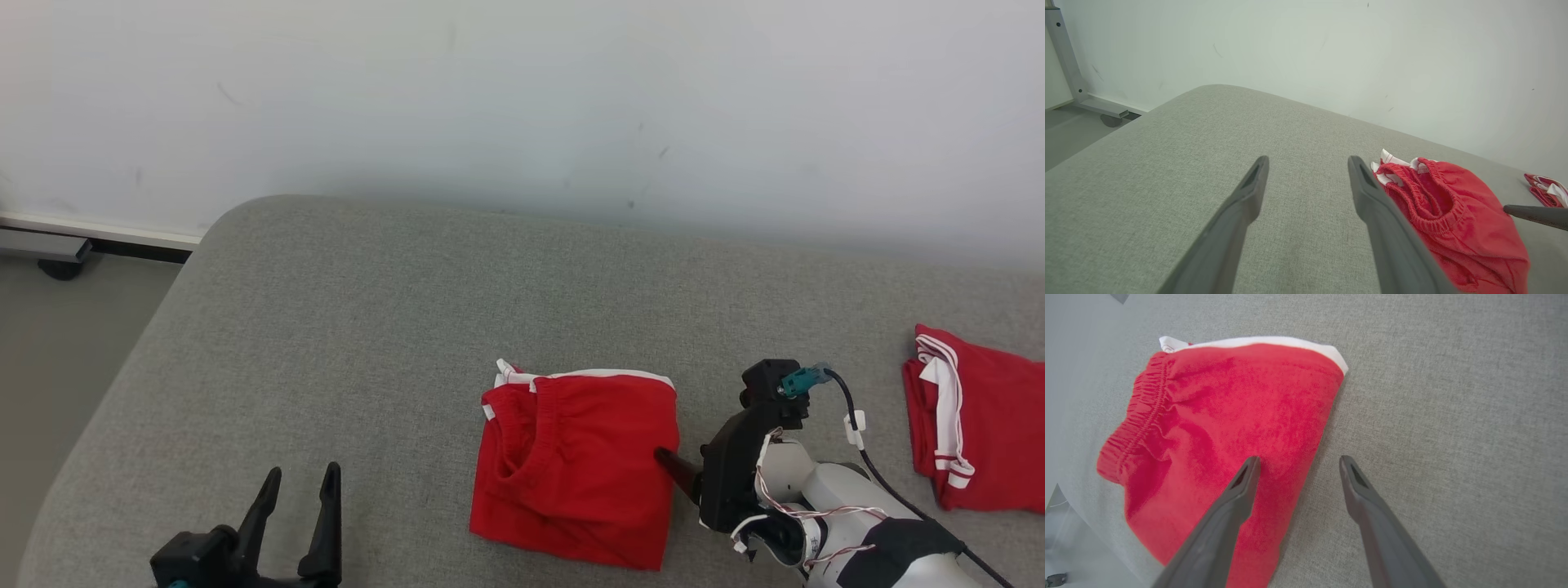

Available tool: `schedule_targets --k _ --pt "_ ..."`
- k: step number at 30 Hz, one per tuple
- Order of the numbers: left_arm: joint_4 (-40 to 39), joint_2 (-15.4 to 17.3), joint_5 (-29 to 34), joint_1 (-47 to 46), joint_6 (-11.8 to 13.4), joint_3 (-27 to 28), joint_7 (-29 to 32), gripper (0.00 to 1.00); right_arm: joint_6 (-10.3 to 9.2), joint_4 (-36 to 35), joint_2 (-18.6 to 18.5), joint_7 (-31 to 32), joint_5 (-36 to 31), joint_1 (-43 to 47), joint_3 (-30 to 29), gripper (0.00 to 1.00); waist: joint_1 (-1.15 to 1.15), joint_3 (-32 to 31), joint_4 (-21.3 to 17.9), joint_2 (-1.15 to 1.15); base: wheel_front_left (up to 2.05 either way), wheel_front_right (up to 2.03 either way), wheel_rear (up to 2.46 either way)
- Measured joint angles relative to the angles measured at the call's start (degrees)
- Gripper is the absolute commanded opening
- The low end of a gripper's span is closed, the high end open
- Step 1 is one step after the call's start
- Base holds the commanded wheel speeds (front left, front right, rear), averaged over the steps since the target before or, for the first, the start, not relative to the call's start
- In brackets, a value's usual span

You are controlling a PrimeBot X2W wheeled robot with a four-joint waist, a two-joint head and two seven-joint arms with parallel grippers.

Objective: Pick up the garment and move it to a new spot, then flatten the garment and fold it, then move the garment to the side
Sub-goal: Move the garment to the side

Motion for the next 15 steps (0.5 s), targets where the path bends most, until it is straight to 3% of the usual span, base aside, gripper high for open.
schedule_targets --k 15 --pt "0.8 -1.3 0.2 -1.8 -1.0 -1.0 0.0 1.0 -1.98 7.0 3.1 6.3 1.4 -2.8 0.0 1.0 0.0 1.6 2.4 0.0 0.0 0.0 0.0"
